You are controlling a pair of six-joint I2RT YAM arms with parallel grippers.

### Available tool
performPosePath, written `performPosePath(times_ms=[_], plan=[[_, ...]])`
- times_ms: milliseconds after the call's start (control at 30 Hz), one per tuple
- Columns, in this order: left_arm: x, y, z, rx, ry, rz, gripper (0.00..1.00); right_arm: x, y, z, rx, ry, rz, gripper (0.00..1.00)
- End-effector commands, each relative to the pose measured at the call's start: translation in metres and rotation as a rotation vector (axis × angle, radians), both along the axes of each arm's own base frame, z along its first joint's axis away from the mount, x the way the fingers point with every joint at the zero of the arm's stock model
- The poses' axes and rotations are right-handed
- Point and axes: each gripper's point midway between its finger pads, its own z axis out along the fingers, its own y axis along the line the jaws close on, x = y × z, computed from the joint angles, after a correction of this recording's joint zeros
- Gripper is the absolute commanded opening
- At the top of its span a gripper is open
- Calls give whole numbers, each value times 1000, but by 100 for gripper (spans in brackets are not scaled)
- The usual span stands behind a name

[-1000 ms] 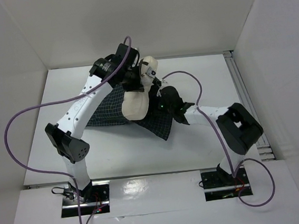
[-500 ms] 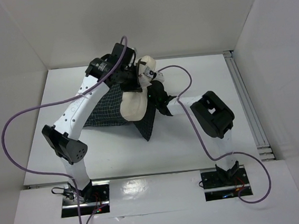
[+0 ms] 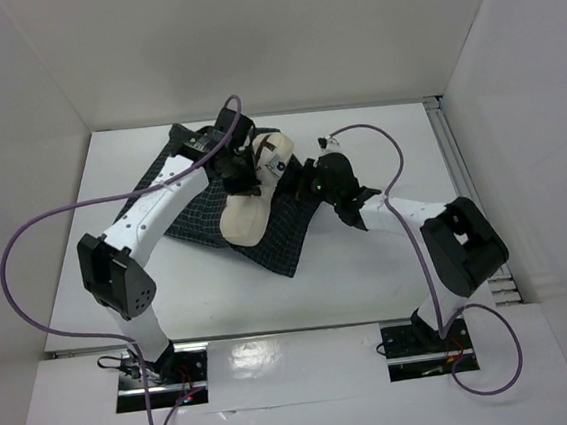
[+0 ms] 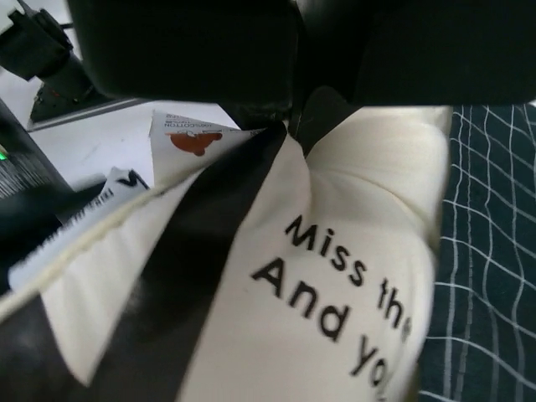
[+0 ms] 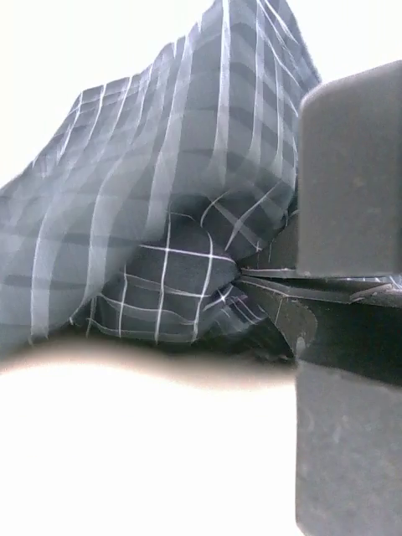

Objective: Put the pillow into the pillowcase

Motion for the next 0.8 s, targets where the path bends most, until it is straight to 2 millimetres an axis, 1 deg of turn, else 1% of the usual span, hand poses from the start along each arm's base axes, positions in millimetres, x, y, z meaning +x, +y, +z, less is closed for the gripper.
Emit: performPosePath(times_ms=[0, 33, 67, 100, 133, 167, 200, 233, 267, 300, 333, 367, 400, 433, 467, 500, 533, 567, 600, 633, 667, 700, 733, 767], plan=[[31, 16, -41, 96, -5, 136, 0, -30, -11, 3, -75, 14, 123, 0], [34, 18, -49, 120, 4, 144, 0, -38, -13, -1, -87, 26, 145, 0], [38, 21, -62, 153, 18, 171, 0, -44, -20, -3, -109, 36, 155, 0], [39, 22, -62, 159, 14, 175, 0, -49, -22, -3, -114, 40, 169, 0], [42, 20, -67, 156, 19, 184, 0, -53, -24, -5, -125, 44, 173, 0], [44, 23, -75, 180, 27, 192, 0, -57, -26, -8, -131, 58, 174, 0], [44, 22, -79, 180, 36, 200, 0, -55, -30, -5, -135, 45, 169, 0], [44, 22, -79, 180, 36, 200, 0, -59, -35, -9, -145, 60, 174, 0], [45, 24, -85, 196, 42, 204, 0, -64, -37, -16, -154, 81, 176, 0], [47, 27, -85, 196, 43, 214, 0, -62, -43, -14, -160, 77, 166, 0], [48, 29, -89, 209, 45, 218, 0, -66, -51, -27, -178, 111, 151, 0], [48, 29, -89, 213, 44, 210, 0, -66, -62, -30, -189, 118, 132, 0], [50, 38, -91, 229, 46, 230, 0, -65, -68, -29, -186, 116, 117, 0], [53, 43, -92, 228, 48, 243, 0, -67, -75, -33, -191, 132, 104, 0], [50, 45, -95, 241, 56, 233, 0, -68, -87, -37, -199, 136, 81, 0], [53, 50, -96, 240, 58, 245, 0, -70, -92, -39, -195, 143, 75, 0], [52, 51, -96, 248, 56, 231, 0, -69, -94, -36, -181, 130, 73, 0], [52, 49, -101, 249, 71, 215, 0, -71, -91, -31, -139, 126, 89, 0], [51, 50, -105, 267, 76, 190, 0, -71, -92, -31, -125, 122, 96, 0], [49, 46, -105, 254, 85, 166, 0, -67, -87, -24, -100, 95, 101, 0], [45, 39, -112, 258, 102, 121, 0, -63, -83, -14, -78, 81, 105, 0], [47, 40, -119, 287, 103, 71, 0, -57, -81, -5, -69, 52, 104, 0], [41, 36, -120, 302, 107, 36, 0, -53, -79, 4, -53, 34, 99, 0], [35, 31, -127, 312, 124, -14, 0, -47, -77, 10, -37, 18, 93, 0]])
